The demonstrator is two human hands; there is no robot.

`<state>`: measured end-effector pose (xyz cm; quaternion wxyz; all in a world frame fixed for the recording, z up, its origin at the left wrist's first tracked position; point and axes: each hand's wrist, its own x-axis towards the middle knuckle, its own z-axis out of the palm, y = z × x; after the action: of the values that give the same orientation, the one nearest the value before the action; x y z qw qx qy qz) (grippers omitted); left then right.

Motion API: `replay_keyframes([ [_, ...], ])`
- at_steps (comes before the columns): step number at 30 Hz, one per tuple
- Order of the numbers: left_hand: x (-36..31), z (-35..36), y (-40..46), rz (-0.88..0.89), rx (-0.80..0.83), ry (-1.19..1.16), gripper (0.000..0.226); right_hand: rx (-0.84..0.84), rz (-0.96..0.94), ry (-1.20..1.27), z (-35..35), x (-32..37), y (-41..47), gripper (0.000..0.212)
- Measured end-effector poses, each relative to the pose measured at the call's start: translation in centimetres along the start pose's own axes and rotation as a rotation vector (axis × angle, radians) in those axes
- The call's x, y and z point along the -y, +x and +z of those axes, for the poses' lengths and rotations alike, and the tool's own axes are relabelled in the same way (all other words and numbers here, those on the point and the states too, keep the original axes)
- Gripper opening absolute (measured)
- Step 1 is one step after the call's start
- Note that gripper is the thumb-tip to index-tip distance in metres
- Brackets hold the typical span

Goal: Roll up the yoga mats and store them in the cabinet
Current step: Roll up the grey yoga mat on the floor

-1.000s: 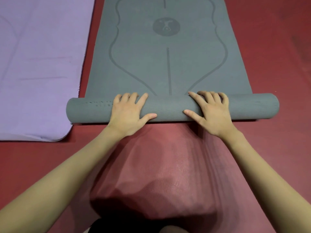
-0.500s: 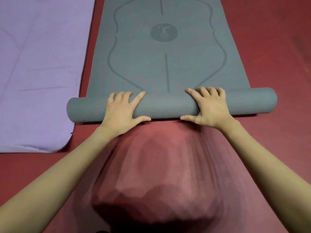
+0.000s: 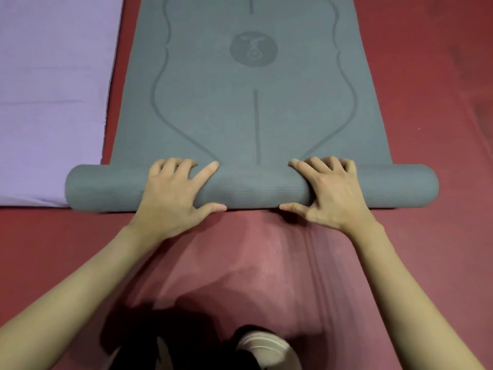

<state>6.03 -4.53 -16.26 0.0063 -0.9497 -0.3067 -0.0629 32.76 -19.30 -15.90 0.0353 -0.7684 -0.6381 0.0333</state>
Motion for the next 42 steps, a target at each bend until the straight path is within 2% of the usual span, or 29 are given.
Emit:
replay_keyframes([
  [6,-1.1,0.4,-3.0,-0.001,0.039,-0.042,0.081,0.099,0.028,-0.012,-0.1,1.0,-2.4,0.091],
  [11,-1.3,0.2,-1.6,0.054,0.083,-0.002,0.087,0.355,0.084,0.063,-1.8,0.4,0.5,0.104],
  [15,-0.5,0.5,-0.1,0.07,0.106,-0.054,0.087,0.476,0.112,0.105,-2.5,0.1,2.5,0.091],
  [17,0.2,0.5,0.8,0.083,0.139,-0.089,0.089,0.434,0.135,0.113,-2.4,0.3,2.2,0.092],
  [20,1.1,-0.2,2.6,0.063,0.295,-0.133,0.097,0.178,0.12,0.098,-1.3,1.5,0.2,0.1],
  [23,1.6,-0.6,3.9,0.042,0.428,-0.159,0.103,-0.021,0.095,0.06,0.6,2.6,-1.3,0.093],
  [25,1.4,-0.8,3.8,0.037,0.403,-0.16,0.101,-0.04,0.084,0.014,1.3,2.4,-1.1,0.09],
  [28,0.6,-0.4,2.2,0.072,0.148,-0.114,0.089,-0.006,0.075,-0.013,1.1,1.5,0.5,0.091],
  [30,0.1,0.2,1.2,0.074,0.068,-0.025,0.087,0.061,0.079,-0.006,0.3,1.0,2.0,0.095],
  [34,0.0,1.2,1.6,0.033,0.129,0.071,0.086,0.127,0.096,0.017,-0.5,0.6,3.7,0.099],
  [39,1.3,0.6,3.9,0.033,0.226,0.01,0.087,-0.134,0.129,0.033,1.3,1.7,1.6,0.077],
  [42,1.9,0.2,5.1,0.024,0.271,-0.044,0.091,-0.156,0.106,-0.044,2.0,1.6,1.0,0.072],
])
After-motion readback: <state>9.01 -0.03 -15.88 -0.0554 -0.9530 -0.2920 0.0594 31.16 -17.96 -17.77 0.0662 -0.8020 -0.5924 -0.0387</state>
